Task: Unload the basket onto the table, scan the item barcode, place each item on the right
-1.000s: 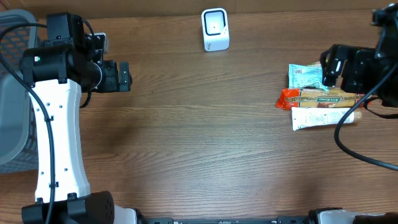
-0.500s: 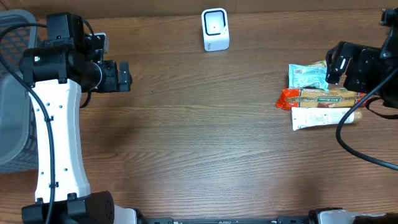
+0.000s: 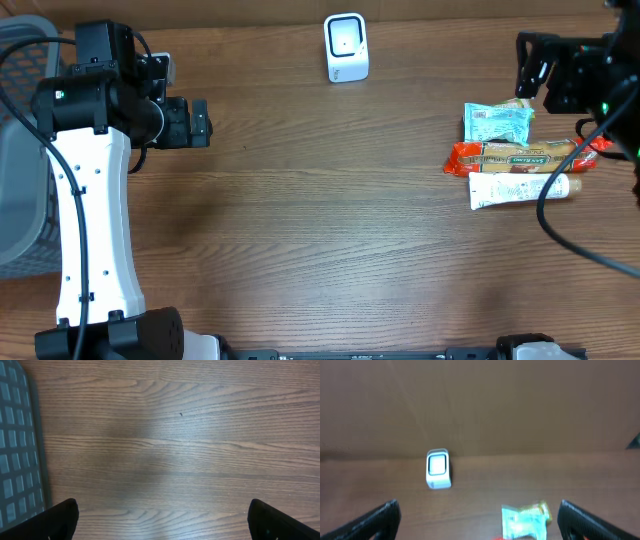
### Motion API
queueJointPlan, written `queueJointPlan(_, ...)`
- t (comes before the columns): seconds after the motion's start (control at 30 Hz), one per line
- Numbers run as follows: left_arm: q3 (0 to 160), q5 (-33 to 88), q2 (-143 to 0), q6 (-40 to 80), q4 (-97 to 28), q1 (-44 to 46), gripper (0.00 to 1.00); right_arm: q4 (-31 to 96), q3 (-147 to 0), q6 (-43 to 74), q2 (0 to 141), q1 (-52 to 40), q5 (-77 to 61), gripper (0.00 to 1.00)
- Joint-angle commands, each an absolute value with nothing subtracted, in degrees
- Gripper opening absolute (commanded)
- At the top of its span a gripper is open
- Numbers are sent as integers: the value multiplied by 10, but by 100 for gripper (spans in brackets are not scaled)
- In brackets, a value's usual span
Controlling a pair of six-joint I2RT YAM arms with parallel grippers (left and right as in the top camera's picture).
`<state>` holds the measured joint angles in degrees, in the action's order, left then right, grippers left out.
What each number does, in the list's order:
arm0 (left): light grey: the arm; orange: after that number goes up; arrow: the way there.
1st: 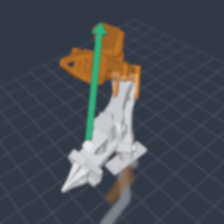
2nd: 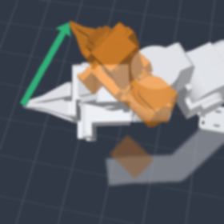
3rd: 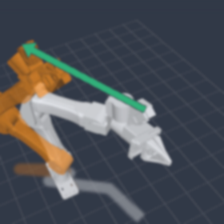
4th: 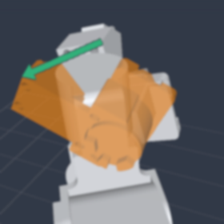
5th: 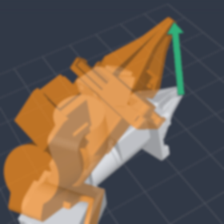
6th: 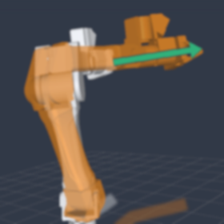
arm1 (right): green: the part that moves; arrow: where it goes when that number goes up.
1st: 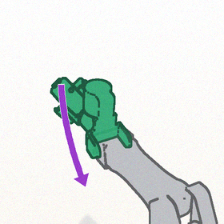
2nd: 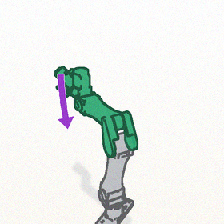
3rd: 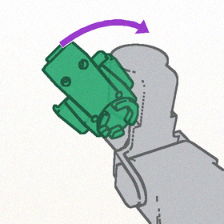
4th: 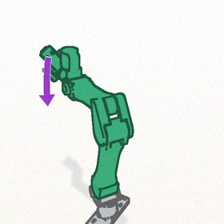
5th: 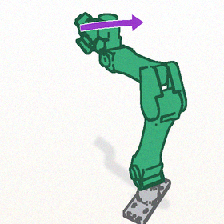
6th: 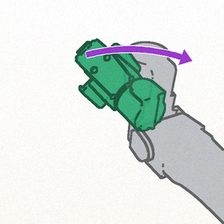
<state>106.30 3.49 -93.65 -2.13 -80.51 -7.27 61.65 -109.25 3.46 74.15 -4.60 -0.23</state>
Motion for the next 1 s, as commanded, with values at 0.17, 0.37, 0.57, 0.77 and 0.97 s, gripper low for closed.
queueJointPlan(0.17, 1062, 41, -938, -34, -805, -75, 100, 380, -765, 25, 557, 11, -79, 100)
queueJointPlan(0.37, 1062, 41, -938, -34, -805, -75, 100, 163, -502, 25, 407, 20, -98, 100)
queueJointPlan(0.57, 1062, 41, -938, -34, -805, -75, 100, -45, -254, 25, 260, 20, -97, 100)
queueJointPlan(0.77, 1062, 41, -938, -34, -805, -75, 100, -118, -125, 25, 186, 6, -90, 100)
queueJointPlan(0.97, 1062, 41, -938, -34, -805, -75, 100, -139, -62, 25, 152, -27, -43, 100)
